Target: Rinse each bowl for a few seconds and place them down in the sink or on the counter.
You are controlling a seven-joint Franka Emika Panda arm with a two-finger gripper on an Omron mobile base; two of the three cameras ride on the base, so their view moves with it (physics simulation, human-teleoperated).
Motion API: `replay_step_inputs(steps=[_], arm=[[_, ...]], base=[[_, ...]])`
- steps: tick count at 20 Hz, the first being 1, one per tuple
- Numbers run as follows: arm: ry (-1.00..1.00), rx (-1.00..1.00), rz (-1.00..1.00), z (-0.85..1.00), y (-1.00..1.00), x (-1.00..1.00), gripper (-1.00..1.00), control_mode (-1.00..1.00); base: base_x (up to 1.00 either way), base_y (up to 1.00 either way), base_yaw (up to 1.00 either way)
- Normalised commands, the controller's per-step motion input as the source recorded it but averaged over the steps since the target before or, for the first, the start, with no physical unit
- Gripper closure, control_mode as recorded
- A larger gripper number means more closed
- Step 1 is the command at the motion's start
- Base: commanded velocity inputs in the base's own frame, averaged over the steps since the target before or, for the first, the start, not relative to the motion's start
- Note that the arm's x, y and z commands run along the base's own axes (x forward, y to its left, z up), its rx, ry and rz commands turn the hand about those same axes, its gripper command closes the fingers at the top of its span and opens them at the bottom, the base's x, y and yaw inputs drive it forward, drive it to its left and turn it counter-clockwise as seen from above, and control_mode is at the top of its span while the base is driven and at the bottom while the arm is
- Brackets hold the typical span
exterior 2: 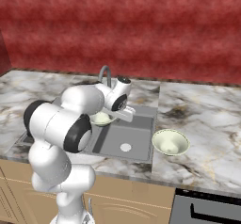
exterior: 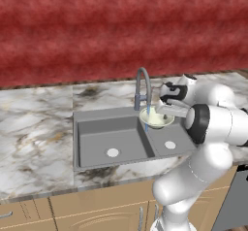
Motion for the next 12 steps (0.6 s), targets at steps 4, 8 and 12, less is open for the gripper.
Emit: replay_step_inputs(steps=[4, 8, 12], arm=[[0.0, 0.02, 0.04, -0.14, -0.03, 0.23, 1.0, -1.0], [0.0, 0.05, 0.04, -0.01, -0.06, 0.04, 1.0, -1.0], [0.0, 0.04, 0.01, 0.0, 0.0, 0.0, 1.0, -1.0]], base=[[0.0, 0.0, 0.0], [0.0, 0.0, 0.0], [0.0, 0.0, 0.0]])
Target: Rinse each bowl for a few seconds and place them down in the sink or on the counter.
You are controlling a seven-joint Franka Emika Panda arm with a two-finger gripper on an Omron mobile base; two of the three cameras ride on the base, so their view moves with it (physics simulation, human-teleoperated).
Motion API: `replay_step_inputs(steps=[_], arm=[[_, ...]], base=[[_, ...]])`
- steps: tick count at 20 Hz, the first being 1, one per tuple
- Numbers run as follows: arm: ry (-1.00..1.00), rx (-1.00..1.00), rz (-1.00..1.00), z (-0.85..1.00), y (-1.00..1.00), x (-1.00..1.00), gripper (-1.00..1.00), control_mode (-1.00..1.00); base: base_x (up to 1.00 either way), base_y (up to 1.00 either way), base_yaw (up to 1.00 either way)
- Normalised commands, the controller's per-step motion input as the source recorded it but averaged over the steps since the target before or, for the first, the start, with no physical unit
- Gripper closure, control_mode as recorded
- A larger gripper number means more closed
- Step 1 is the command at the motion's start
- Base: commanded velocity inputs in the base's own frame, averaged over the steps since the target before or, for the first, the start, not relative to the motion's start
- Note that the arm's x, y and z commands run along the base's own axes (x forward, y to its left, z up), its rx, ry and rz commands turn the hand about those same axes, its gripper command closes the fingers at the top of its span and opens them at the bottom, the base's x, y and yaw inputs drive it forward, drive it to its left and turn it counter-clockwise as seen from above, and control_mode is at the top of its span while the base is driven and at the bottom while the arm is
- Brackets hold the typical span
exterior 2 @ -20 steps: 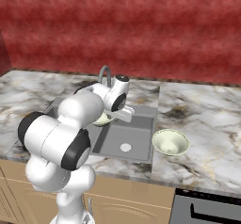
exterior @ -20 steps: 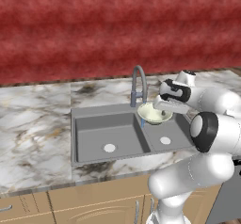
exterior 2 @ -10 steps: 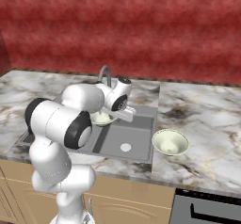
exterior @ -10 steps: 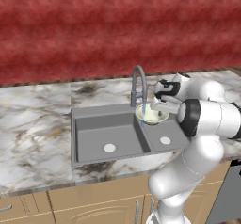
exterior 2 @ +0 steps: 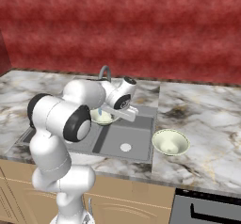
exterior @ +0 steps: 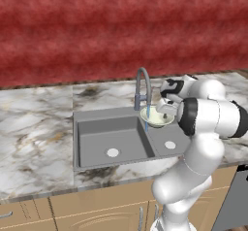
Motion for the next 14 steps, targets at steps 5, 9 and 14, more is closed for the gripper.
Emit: replay_step_inputs(steps=[5, 9, 14], arm=[[0.0, 0.01, 0.0, -0.02, 0.03, 0.0, 1.0, -1.0], [0.0, 0.0, 0.01, 0.0, 0.04, 0.0, 1.0, -1.0], [0.0, 0.0, 0.01, 0.0, 0.04, 0.0, 1.0, -1.0]], base=[[0.0, 0.0, 0.0], [0.0, 0.0, 0.0], [0.0, 0.0, 0.0]])
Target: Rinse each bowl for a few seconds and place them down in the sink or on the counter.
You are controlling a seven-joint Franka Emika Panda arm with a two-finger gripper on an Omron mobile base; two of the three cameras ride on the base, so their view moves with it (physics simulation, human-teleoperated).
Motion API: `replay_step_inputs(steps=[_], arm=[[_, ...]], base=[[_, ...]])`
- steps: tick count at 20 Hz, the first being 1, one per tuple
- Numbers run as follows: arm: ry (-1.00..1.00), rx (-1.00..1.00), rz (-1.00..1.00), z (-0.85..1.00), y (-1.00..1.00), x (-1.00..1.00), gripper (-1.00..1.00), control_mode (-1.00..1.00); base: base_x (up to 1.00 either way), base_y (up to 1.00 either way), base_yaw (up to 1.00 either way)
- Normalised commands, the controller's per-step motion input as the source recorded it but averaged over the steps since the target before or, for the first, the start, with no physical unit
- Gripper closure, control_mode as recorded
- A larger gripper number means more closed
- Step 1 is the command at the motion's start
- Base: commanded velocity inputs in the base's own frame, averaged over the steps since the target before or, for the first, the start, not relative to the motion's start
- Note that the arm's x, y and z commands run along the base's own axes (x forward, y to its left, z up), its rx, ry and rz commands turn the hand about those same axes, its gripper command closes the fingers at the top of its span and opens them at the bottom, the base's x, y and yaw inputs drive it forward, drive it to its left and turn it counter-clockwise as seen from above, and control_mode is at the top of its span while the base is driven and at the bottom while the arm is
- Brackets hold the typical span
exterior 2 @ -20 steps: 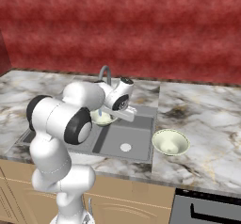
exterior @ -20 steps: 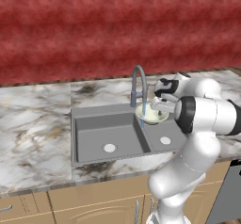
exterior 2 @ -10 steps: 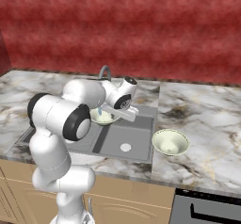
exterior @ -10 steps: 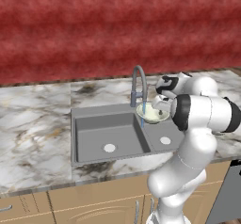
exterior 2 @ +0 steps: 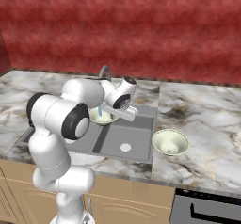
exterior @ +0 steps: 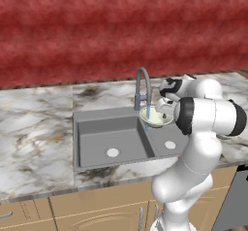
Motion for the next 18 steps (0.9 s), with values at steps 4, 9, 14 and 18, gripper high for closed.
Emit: replay_step_inputs(steps=[4, 9, 14, 18], arm=[[0.0, 0.01, 0.01, 0.0, 0.03, 0.0, 1.0, -1.0], [0.0, 0.03, 0.0, 0.0, 0.0, 0.0, 1.0, -1.0], [0.0, 0.05, 0.01, 0.0, 0.0, 0.0, 1.0, -1.0], [0.0, 0.04, 0.01, 0.0, 0.04, 0.0, 1.0, -1.0]], base=[[0.0, 0.0, 0.0], [0.0, 0.0, 0.0], [0.0, 0.0, 0.0], [0.0, 0.0, 0.0]])
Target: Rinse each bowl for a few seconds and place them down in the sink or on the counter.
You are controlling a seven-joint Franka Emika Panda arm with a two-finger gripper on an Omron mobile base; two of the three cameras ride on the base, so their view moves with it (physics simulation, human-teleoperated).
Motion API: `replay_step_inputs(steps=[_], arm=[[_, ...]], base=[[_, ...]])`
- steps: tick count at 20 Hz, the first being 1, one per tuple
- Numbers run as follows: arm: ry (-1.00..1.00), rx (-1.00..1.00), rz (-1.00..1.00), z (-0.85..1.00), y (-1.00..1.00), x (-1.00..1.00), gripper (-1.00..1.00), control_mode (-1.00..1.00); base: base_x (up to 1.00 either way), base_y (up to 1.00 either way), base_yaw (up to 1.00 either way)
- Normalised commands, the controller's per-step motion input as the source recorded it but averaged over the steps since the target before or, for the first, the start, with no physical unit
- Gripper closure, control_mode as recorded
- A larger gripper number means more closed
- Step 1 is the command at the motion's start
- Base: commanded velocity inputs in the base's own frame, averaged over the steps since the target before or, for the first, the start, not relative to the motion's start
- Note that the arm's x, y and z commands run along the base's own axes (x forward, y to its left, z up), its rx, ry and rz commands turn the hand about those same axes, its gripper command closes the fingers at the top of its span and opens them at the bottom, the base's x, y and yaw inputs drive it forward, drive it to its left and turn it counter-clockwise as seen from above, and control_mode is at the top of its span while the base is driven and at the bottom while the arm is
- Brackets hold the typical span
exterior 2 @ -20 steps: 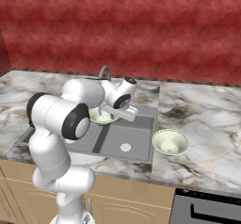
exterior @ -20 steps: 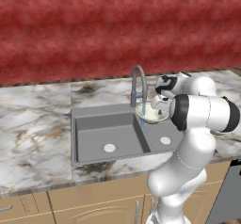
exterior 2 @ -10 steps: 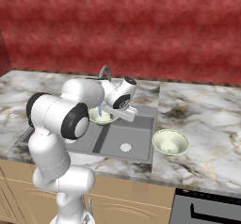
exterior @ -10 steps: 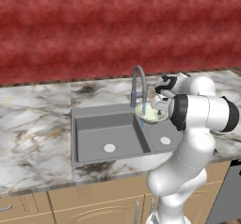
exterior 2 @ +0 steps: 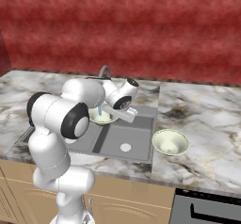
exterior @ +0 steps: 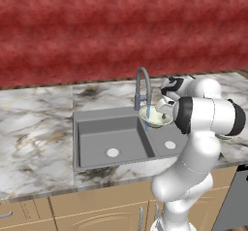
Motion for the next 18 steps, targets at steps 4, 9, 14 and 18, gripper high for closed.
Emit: replay_step_inputs(steps=[4, 9, 14, 18], arm=[[0.0, 0.0, 0.0, 0.0, 0.19, 0.1, 1.0, -1.0], [0.0, 0.04, 0.03, 0.0, 0.06, 0.01, 1.0, -1.0], [0.0, 0.06, 0.03, 0.0, 0.0, 0.0, 1.0, -1.0], [0.0, 0.08, 0.03, 0.0, 0.0, 0.0, 1.0, -1.0]], base=[[0.0, 0.0, 0.0], [0.0, 0.0, 0.0], [0.0, 0.0, 0.0], [0.0, 0.0, 0.0]])
